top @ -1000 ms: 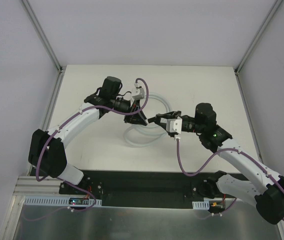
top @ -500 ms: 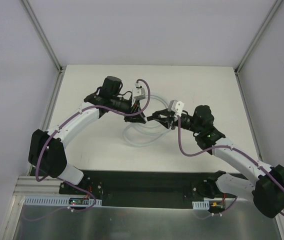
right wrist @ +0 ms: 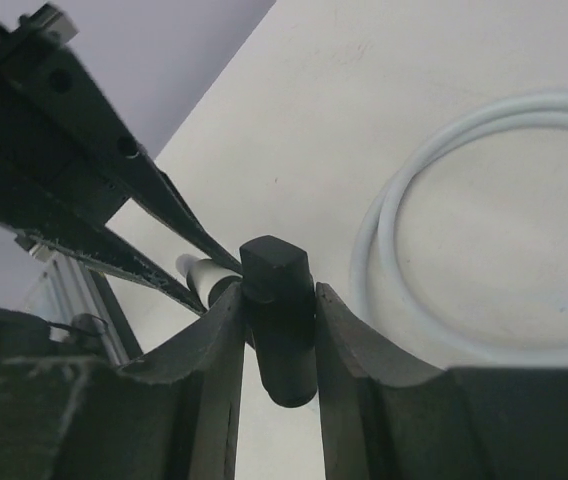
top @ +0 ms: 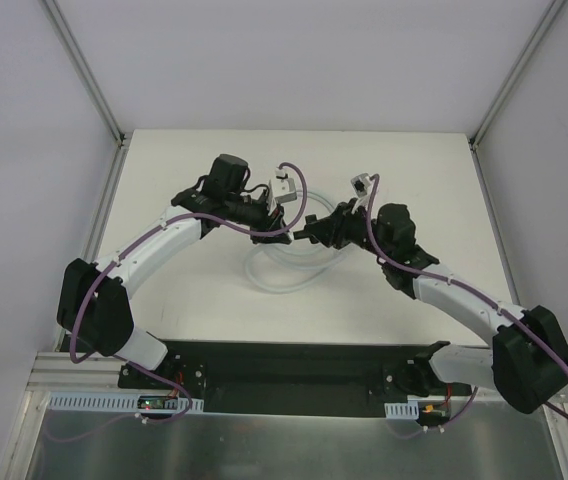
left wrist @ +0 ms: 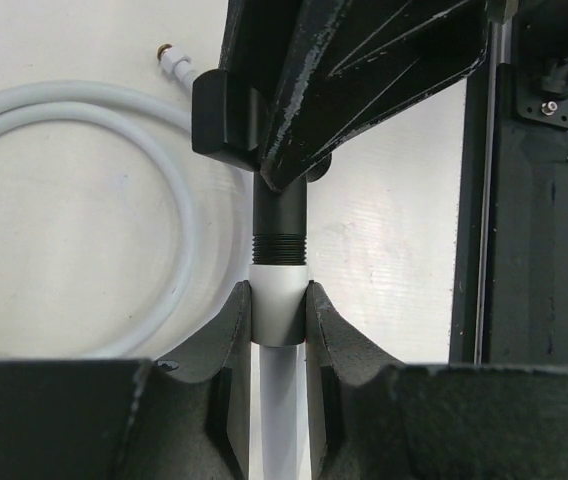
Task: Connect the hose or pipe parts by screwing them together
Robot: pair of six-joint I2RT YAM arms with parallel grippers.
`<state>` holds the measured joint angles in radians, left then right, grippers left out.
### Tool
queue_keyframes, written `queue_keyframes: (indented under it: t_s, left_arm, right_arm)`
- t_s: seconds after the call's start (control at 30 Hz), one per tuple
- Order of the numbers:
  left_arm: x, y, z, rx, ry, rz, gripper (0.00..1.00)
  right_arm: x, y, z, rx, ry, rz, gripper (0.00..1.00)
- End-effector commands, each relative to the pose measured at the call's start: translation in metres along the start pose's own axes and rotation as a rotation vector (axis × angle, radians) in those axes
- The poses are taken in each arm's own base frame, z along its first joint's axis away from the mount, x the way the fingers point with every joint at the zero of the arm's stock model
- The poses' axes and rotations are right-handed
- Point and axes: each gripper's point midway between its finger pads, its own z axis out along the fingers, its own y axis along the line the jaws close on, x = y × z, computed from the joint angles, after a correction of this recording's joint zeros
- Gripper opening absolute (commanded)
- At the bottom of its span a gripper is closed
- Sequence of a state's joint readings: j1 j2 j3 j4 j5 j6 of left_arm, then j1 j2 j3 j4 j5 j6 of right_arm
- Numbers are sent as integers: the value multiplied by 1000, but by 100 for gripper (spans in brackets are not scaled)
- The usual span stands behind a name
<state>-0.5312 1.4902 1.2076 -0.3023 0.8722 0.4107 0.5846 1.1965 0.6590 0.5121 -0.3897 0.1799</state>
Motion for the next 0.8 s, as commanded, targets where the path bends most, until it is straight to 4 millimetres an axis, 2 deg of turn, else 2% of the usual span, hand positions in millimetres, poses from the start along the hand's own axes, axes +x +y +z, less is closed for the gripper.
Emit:
queue_keyframes:
  t_s: [0.0, 0.1, 0.17, 0.2, 0.27, 0.3, 0.33, 0.43, 0.47, 0.5, 0.57, 0.6, 0.63, 0.7, 0.73, 0.77]
  left_arm:
    - [-38, 12, 2, -73, -95, 176, 0]
    - [-36, 12, 3, -72, -91, 172, 0]
    - [-37, 9, 3, -63, -94, 168, 0]
    - [-37, 8, 3, -56, -97, 167, 0]
    - [-36, 4, 4, -35, -100, 154, 0]
    - [-35, 3, 5, -28, -99, 143, 0]
    - [-34, 2, 6, -14, -100, 135, 0]
    - [-31, -1, 8, 13, -100, 104, 0]
    - [-32, -5, 7, 31, -106, 95, 0]
    - [-32, -7, 7, 39, -108, 89, 0]
    - [-33, -11, 4, 62, -120, 73, 0]
    - [-34, -14, 3, 75, -125, 67, 0]
    - [-34, -15, 2, 89, -129, 50, 0]
    - [-37, -24, 0, 153, -145, 18, 0]
    - [-38, -28, 0, 170, -150, 14, 0]
    - [-40, -31, -1, 188, -153, 3, 0]
  right_arm:
    - [-14, 40, 8, -94, 11, 379, 7]
    - [-17, 35, 5, -59, -11, 510, 10]
    - [-22, 38, 2, -74, -12, 537, 28]
    - [-29, 41, -3, -87, -27, 519, 34]
    - [-33, 45, -10, -107, -42, 446, 55]
    - [-41, 49, -19, -124, -78, 310, 64]
    - [-43, 48, -24, -114, -100, 253, 71]
    - [-46, 35, -48, -43, -176, 54, 80]
    - [-42, 28, -53, -13, -172, 16, 81]
    - [-46, 20, -64, 20, -203, -20, 82]
    - [-52, 12, -74, 43, -240, -144, 84]
    - [-60, 12, -81, 40, -276, -221, 84]
    - [-58, 15, -83, 4, -296, -409, 85]
    - [-55, 23, -87, -55, -316, -630, 86]
    - [-41, 34, -87, -151, -281, -737, 89]
    - [-39, 35, -87, -177, -274, -884, 94]
